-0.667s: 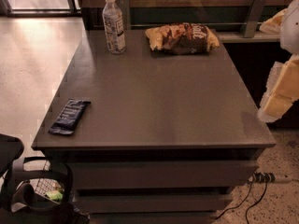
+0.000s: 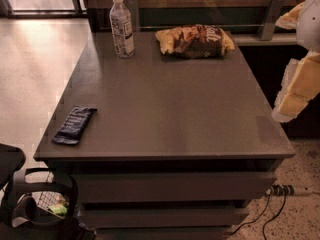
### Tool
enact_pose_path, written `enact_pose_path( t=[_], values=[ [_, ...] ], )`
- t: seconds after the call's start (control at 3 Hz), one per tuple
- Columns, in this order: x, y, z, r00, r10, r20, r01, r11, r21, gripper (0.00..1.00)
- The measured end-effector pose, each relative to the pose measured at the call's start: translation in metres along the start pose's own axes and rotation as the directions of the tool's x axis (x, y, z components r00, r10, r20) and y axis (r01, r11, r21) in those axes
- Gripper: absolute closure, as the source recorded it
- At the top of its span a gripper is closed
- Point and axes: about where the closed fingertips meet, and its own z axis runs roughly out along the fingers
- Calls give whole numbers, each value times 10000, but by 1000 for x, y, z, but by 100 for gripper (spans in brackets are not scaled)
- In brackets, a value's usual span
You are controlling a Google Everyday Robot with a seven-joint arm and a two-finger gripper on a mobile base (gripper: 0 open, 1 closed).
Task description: Move brown chip bag near rxbar blueberry
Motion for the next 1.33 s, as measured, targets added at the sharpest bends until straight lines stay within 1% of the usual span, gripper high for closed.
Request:
enact_pose_path(
  t=[0.33,0.67,1.0,1.33],
  values=[
    [-8,-40,9,10000,53,82,-59,9978,663,0],
    [-20,-88,26,9995,172,278,-208,9904,1368,0],
    [-34,-135,55,9944,363,997,-553,9791,1959,0],
    [-51,-176,84,9740,619,2182,-1111,9688,2215,0]
  ],
)
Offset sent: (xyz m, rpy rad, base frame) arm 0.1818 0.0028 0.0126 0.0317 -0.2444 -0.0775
